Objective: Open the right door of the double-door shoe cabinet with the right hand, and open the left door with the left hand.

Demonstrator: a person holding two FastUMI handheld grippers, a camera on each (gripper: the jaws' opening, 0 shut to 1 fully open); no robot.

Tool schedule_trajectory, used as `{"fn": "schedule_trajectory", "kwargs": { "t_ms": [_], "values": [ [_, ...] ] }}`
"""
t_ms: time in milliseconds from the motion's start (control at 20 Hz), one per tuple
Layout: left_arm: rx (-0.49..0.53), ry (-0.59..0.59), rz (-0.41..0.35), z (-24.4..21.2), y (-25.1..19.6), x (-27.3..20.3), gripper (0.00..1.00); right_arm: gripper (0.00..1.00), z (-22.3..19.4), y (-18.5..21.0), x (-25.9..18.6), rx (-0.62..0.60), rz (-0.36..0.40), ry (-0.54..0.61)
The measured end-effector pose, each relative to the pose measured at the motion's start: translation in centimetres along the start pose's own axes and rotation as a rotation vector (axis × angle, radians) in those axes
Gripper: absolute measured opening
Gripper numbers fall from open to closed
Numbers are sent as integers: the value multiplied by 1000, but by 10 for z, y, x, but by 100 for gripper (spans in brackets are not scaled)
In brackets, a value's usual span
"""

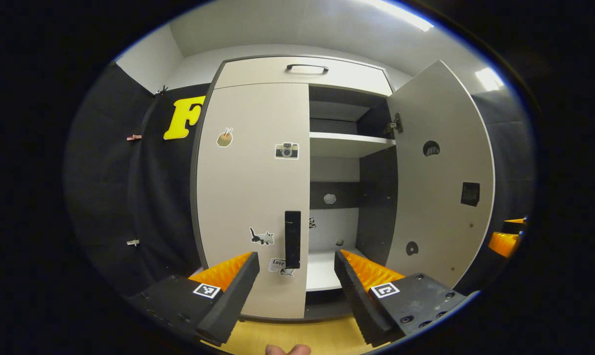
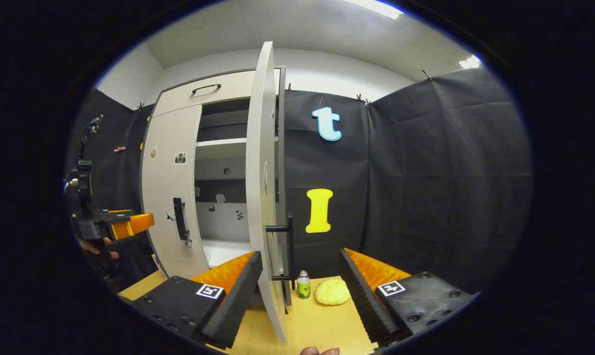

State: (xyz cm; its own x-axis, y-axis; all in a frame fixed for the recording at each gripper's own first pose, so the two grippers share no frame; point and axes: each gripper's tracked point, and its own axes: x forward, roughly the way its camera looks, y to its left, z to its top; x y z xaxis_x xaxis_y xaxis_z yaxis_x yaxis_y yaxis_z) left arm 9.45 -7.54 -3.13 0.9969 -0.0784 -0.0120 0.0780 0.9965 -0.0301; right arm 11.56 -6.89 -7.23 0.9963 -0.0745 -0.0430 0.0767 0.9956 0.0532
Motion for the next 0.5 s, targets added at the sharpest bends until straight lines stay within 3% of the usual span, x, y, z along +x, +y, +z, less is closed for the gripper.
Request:
{"fn": "schedule_trajectory", "kwargs": {
  "t_ms": [300, 500],
  "values": [
    [-5, -33, -3, -2, 3, 64, 94, 98, 1, 1, -4, -8, -2, -1],
    [38, -3, 9, -16, 5, 104, 77, 98, 0, 7, -2, -24, 24, 1]
  ]
}}
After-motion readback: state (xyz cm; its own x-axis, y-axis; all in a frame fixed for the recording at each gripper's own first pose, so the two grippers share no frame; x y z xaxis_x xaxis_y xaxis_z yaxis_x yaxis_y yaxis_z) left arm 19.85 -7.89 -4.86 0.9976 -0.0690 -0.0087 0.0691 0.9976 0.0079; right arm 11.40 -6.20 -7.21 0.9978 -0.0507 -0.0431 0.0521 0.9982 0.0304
